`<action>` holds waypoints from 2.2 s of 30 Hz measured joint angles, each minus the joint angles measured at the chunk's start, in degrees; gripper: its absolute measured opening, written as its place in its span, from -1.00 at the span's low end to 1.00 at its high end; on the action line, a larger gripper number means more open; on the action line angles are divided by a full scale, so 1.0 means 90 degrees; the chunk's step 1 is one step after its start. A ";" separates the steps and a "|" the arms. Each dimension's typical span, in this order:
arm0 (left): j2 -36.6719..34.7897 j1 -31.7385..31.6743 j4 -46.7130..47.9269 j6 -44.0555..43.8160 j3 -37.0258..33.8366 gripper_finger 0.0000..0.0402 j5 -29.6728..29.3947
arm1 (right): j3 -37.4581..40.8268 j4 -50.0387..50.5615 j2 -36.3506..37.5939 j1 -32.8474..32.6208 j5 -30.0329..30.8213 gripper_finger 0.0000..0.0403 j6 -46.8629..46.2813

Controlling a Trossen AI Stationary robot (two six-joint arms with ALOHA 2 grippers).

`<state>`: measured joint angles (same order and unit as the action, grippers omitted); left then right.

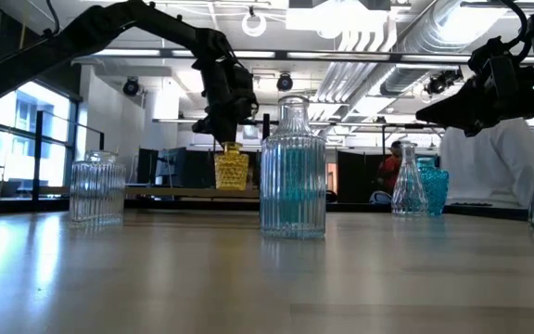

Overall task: Sort vases onto shelf
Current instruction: Put the yellow vase on the shelf

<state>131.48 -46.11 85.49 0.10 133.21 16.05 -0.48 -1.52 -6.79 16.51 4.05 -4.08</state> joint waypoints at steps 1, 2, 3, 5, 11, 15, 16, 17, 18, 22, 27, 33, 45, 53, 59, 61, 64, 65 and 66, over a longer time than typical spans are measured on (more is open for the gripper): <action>0.0000 0.0000 -0.0005 -0.0001 0.0000 -0.50 -0.0002 | 0.0000 0.0000 -0.0002 0.0000 0.0000 -1.00 0.0002; 0.0000 0.0000 -0.0012 0.0006 0.0000 -0.48 -0.0010 | 0.0000 0.0000 0.0000 -0.0002 0.0000 -1.00 0.0002; 0.0000 0.0000 -0.0010 0.0026 0.0000 -0.46 -0.0046 | 0.0001 0.0000 0.0001 0.0001 0.0000 -1.00 0.0000; -0.0007 0.0000 -0.0012 0.0112 0.0000 -0.44 -0.0161 | 0.0002 0.0000 0.0001 0.0000 -0.0002 -1.00 0.0000; -0.0064 -0.0001 -0.0061 0.0410 0.0203 -0.43 -0.0177 | 0.0002 -0.0002 0.0000 -0.0002 0.0000 -1.00 0.0002; -0.0346 0.0045 -0.0167 0.0654 0.0158 -0.43 -0.0272 | -0.0001 0.0000 0.0001 -0.0001 0.0000 -1.00 0.0002; -0.0431 0.0049 -0.0148 0.0729 0.0158 -0.43 -0.0298 | 0.0002 0.0000 0.0000 -0.0001 0.0000 -1.00 0.0002; -0.0527 0.0068 -0.0125 0.0814 0.0158 -0.44 -0.0349 | -0.0001 -0.0001 -0.0001 0.0000 0.0000 -1.00 0.0001; -0.0634 0.0095 -0.0109 0.0853 0.0158 -0.45 -0.0433 | -0.0001 0.0000 0.0000 0.0000 0.0000 -1.00 0.0000; -0.0988 0.0390 0.0064 0.0864 0.0165 -0.60 -0.0860 | -0.0001 0.0000 -0.0002 0.0001 -0.0002 -1.00 0.0002; -0.1310 0.0887 0.0022 0.1003 -0.0489 -0.89 -0.1020 | 0.0000 0.0000 0.0000 -0.0001 -0.0002 -1.00 0.0000; -0.2137 0.1300 -0.1156 0.0724 -0.2502 -0.97 -0.1351 | 0.0001 -0.0001 0.0000 -0.0001 -0.0001 -1.00 0.0001; -0.3706 0.1164 -0.5002 -0.0711 -0.6423 -1.00 -0.1377 | 0.0002 0.0000 -0.0001 -0.0002 -0.0002 -1.00 0.0002; -0.3704 0.1154 -0.5930 -0.0721 -0.6725 -1.00 -0.1940 | 0.0000 0.0000 0.0000 0.0000 0.0000 -1.00 0.0000; -0.3704 0.1078 -0.6214 -0.0711 -0.6725 -1.00 -0.2033 | 0.0000 0.0000 -0.0001 -0.0002 0.0000 -1.00 0.0000; -0.3704 0.1076 -0.6261 -0.0716 -0.6725 -1.00 -0.2044 | 0.0000 0.0000 0.0000 -0.0001 -0.0002 -1.00 0.0000; -0.3704 0.1076 -0.6237 -0.0714 -0.6725 -1.00 -0.2055 | 0.0000 -0.0001 -0.0002 -0.0002 -0.0001 -1.00 0.0000; -0.3704 0.1076 -0.6210 -0.0716 -0.6725 -1.00 -0.2055 | -0.0001 0.0000 -0.0002 -0.0002 -0.0002 -1.00 0.0000; -0.3704 0.1076 -0.6192 -0.0716 -0.6725 -1.00 -0.2052 | -0.0001 -0.0002 -0.0001 -0.0001 -0.0002 -1.00 0.0000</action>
<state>98.15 -36.42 29.77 -6.35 72.69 -2.42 -0.49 -1.54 -6.81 16.49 4.03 -4.07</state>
